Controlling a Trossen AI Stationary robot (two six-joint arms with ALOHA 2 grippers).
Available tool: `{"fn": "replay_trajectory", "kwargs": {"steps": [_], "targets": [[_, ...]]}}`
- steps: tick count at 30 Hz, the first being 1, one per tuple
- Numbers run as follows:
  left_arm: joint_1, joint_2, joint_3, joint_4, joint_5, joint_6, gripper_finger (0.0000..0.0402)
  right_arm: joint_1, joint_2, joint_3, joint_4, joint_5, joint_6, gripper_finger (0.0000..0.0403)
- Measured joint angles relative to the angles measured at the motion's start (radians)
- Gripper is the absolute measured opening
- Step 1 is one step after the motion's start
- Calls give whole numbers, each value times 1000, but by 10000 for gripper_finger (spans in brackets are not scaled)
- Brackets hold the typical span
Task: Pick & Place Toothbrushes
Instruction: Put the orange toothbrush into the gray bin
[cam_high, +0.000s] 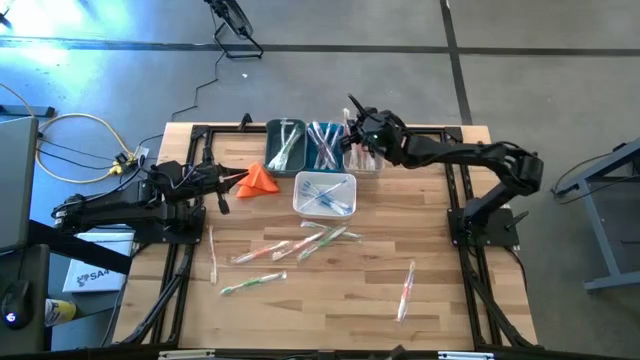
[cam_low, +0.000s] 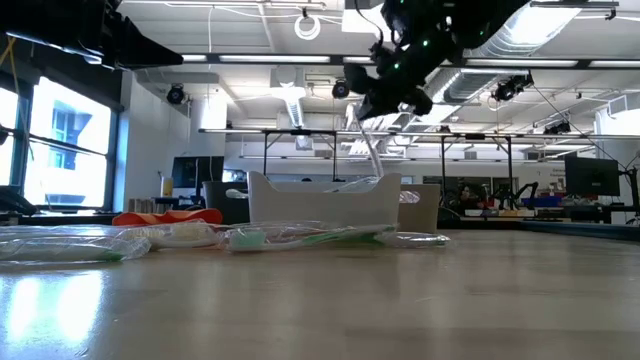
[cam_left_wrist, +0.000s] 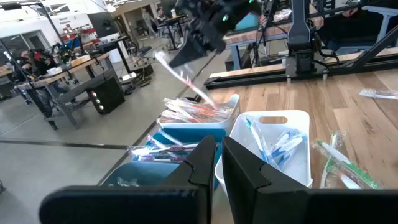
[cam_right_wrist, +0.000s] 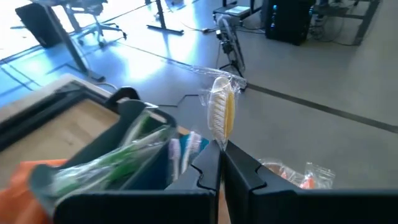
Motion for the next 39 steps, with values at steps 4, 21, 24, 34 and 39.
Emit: {"fn": "replay_trajectory", "kwargs": {"steps": [4, 21, 24, 34, 39], "targets": [[0, 0, 0, 0, 0, 0, 23, -33, 58, 0, 40, 2, -10, 3], [0, 0, 0, 0, 0, 3, 23, -65, 170, -1, -17, -3, 31, 3], [0, 0, 0, 0, 0, 4, 23, -65, 171, -2, -62, -3, 57, 3], [0, 0, 0, 0, 0, 4, 23, -65, 171, -2, -80, 27, 52, 4], [0, 0, 0, 0, 0, 4, 23, -65, 171, -2, -80, 26, 52, 31]]}}
